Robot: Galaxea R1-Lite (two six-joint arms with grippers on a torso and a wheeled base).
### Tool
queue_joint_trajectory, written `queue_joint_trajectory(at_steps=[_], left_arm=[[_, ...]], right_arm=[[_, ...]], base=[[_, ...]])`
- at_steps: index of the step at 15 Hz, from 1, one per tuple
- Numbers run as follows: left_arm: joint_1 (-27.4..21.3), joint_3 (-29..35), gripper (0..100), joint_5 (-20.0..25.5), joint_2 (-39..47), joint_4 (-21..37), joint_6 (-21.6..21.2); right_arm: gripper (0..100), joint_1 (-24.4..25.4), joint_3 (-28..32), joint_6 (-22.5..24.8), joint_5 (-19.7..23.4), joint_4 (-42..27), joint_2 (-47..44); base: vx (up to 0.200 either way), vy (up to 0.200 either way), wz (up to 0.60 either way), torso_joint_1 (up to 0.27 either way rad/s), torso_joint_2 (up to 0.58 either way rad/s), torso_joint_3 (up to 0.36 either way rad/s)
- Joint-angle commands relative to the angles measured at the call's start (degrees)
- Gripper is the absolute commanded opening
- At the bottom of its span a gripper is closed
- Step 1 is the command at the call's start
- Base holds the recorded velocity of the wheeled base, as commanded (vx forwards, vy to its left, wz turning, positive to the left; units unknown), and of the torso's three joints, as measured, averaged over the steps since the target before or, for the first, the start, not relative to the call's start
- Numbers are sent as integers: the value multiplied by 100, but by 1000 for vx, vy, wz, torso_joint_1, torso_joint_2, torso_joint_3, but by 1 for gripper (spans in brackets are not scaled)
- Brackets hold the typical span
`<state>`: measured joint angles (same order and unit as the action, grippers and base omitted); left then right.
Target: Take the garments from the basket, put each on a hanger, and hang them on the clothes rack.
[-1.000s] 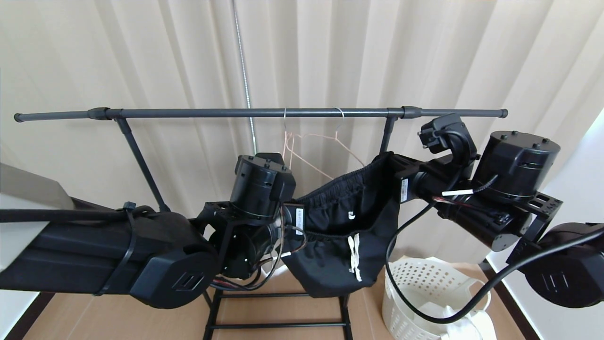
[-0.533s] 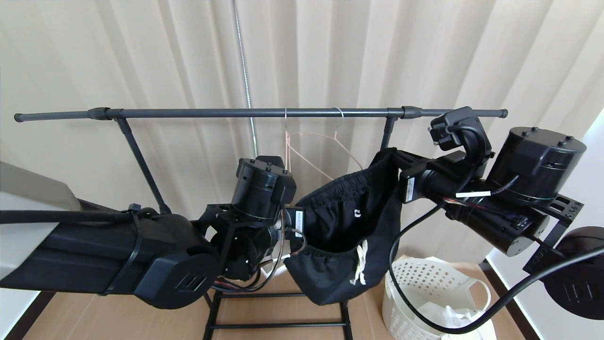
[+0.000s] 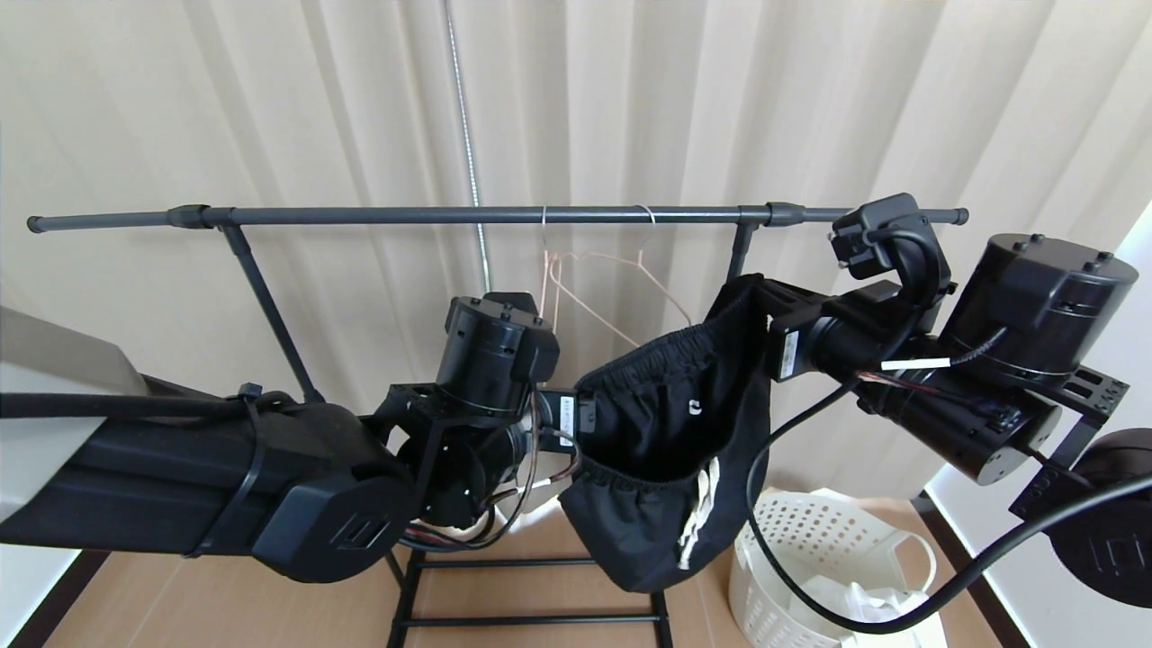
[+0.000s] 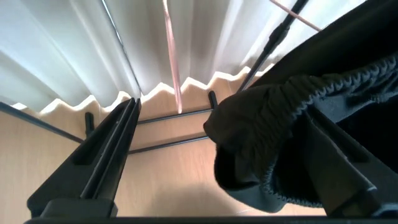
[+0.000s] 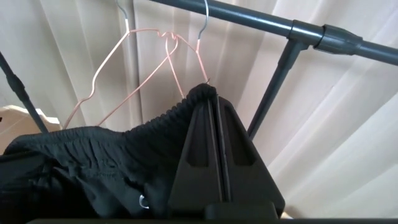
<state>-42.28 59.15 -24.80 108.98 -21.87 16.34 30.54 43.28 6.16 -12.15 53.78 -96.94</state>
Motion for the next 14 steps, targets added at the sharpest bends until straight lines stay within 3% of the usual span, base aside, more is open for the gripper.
queue_joint_trajectory(at_steps=[1,2,3,6,10,12,14], left_arm=[[158,-26,100,370,-132,16,1],[211,-44,100,528,-176,16,1],[413,-167,100,1117,-360,25,1],[765,-272,100,1987,-571,34,10],[958,-193,100,2216,-519,25,19],[1020,53,100,2119,-264,25,36],[985,325,100,1741,-79,34,36]], right_arm=[[0,-48,5,0,-6,0,105],[0,-48,14,8,3,0,105],[0,-48,32,8,3,0,79],[0,-48,14,8,3,0,79],[0,-48,23,8,-6,9,96],[0,-48,23,8,-6,9,96],[0,-48,32,8,3,18,105]], base=[[0,0,0,0,0,0],[0,0,0,0,0,0],[0,0,0,0,0,0],[0,0,0,0,0,0],[0,0,0,0,0,0],[0,0,0,0,0,0],[0,0,0,0,0,0]])
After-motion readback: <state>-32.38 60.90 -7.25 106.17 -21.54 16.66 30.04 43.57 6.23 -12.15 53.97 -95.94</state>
